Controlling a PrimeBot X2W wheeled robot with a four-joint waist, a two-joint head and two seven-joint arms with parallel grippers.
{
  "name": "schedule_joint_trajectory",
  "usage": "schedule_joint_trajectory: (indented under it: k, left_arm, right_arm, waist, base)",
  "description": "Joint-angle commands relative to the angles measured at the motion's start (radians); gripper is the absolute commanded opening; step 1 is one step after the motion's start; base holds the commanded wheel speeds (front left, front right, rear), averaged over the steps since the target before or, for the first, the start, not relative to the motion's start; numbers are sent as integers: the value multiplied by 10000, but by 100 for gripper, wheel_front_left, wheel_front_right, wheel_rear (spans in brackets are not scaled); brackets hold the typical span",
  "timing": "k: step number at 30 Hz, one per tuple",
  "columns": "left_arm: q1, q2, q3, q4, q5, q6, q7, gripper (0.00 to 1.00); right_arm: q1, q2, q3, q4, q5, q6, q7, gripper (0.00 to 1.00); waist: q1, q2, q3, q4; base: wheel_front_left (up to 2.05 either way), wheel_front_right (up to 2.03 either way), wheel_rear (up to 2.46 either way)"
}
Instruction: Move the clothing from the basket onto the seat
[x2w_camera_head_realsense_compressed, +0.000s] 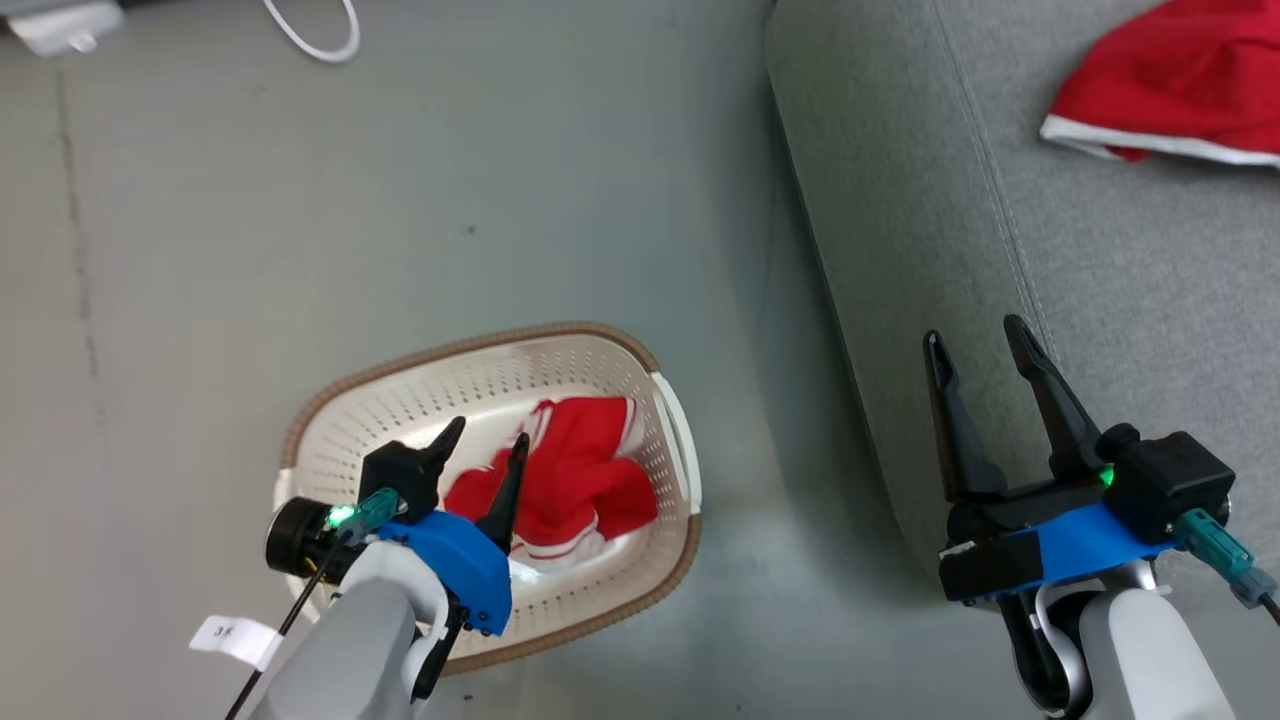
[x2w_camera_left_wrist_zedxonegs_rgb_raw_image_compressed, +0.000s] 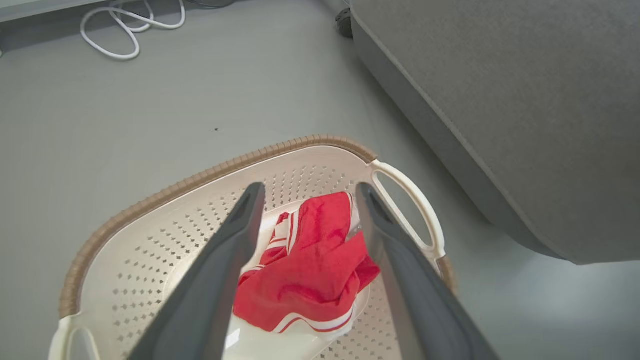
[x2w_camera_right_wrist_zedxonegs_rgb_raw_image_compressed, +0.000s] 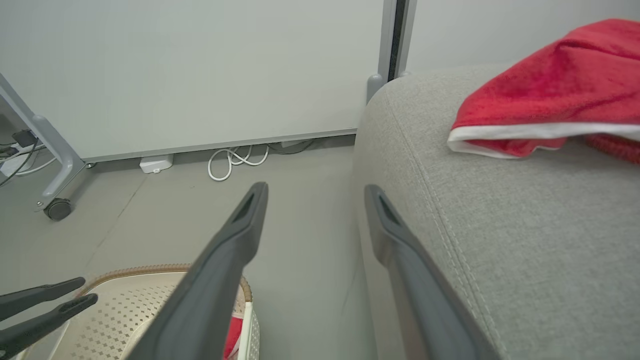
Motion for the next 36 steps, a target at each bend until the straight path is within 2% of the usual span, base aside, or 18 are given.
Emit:
schedule_joint_trajectory:
  k: [1, 12, 21, 30, 36]
  left_arm:
    - [-250, 88, -117, 102, -56, 2, 1, 100]
    - [-1634, 349, -2843, 1217, -318, 2, 86, 100]
    - [-2701, 347, -3951, 2350, -73, 11, 52, 100]
    - [-3353, 110, -4535, 3468, 526, 606, 219, 100]
    - [-3673, 32, -4807, 3882, 837, 1508, 610, 100]
  right_arm:
    - [-147, 1, 34, -22, 39, 2, -57, 100]
    - [-572, 2, 374, 62, 421, 2, -491, 100]
    - [-865, 3, 592, -82, 586, 2, -688, 100]
    - [-990, 1, 778, -55, 765, 2, -782, 100]
    - [-1061, 1, 858, -102, 778, 2, -829, 100]
  waist:
    - [-3, 0, 727, -508]
    - [-3, 0, 2248, -950]
    - [-3, 0, 3146, -1106]
    - [-3, 0, 3638, -1273]
    - [-3, 0, 3848, -1302]
  base:
    - [0, 0, 0]
    - [0, 0, 0]
    - [0, 0, 0]
    - [0, 0, 0]
    - [0, 0, 0]
